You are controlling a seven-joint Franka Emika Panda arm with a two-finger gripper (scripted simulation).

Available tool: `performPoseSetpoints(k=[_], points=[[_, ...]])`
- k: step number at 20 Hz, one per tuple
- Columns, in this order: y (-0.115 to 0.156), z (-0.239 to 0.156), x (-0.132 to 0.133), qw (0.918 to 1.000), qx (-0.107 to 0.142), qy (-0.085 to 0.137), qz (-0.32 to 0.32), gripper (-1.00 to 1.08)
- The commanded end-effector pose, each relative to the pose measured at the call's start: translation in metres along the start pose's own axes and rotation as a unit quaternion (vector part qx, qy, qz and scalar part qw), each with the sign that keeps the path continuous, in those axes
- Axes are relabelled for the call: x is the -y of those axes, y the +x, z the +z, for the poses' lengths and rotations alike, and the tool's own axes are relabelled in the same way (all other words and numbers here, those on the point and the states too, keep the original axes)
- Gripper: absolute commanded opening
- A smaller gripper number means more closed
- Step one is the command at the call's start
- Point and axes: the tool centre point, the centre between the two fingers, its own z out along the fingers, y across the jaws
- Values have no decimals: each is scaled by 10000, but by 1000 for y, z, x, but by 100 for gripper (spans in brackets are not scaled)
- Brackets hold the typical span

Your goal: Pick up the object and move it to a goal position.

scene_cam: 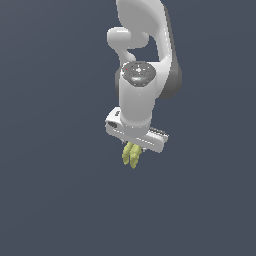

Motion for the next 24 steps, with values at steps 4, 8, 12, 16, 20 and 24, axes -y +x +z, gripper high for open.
performPoseSetpoints(k=[4, 8, 12, 16, 20, 24], points=[[-11, -65, 9, 10000, -8, 2, 2, -100], [-19, -113, 16, 10000, -8, 2, 2, -100], [-26, -158, 23, 10000, -10, -1, 3, -100], [-31, -198, 30, 10000, -10, -1, 3, -100], [-34, -226, 35, 10000, -10, 2, 1, -100], [-36, -246, 39, 10000, -10, 2, 1, -100]])
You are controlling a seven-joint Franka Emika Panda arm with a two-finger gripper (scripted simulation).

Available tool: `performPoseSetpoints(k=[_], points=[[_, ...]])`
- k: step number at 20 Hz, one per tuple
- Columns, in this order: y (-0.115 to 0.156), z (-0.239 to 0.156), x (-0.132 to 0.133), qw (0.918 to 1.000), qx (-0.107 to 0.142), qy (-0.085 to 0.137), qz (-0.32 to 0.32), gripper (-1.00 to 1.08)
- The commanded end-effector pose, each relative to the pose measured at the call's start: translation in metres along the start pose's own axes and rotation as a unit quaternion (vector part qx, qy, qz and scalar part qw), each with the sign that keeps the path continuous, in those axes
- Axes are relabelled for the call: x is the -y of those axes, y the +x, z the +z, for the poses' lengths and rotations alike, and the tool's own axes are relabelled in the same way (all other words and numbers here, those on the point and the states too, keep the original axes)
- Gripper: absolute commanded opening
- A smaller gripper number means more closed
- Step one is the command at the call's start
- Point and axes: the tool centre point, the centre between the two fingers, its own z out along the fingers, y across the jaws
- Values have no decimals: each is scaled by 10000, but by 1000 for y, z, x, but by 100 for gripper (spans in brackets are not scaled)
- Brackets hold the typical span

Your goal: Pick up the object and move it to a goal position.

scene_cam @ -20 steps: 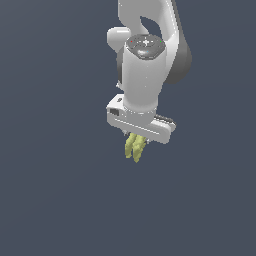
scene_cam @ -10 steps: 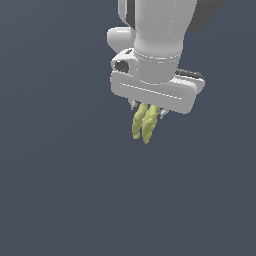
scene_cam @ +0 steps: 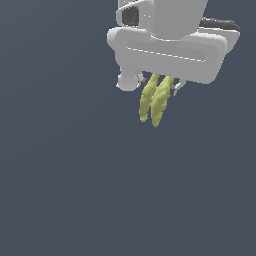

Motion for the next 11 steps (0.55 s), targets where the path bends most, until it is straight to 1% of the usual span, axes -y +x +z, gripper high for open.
performPoseSetpoints(k=[1, 6, 11], points=[[-1, -11, 2, 10000, 4, -3, 2, -100], [-2, -21, 4, 10000, 4, -3, 2, -100], [-1, -21, 4, 10000, 5, 0, -1, -100]])
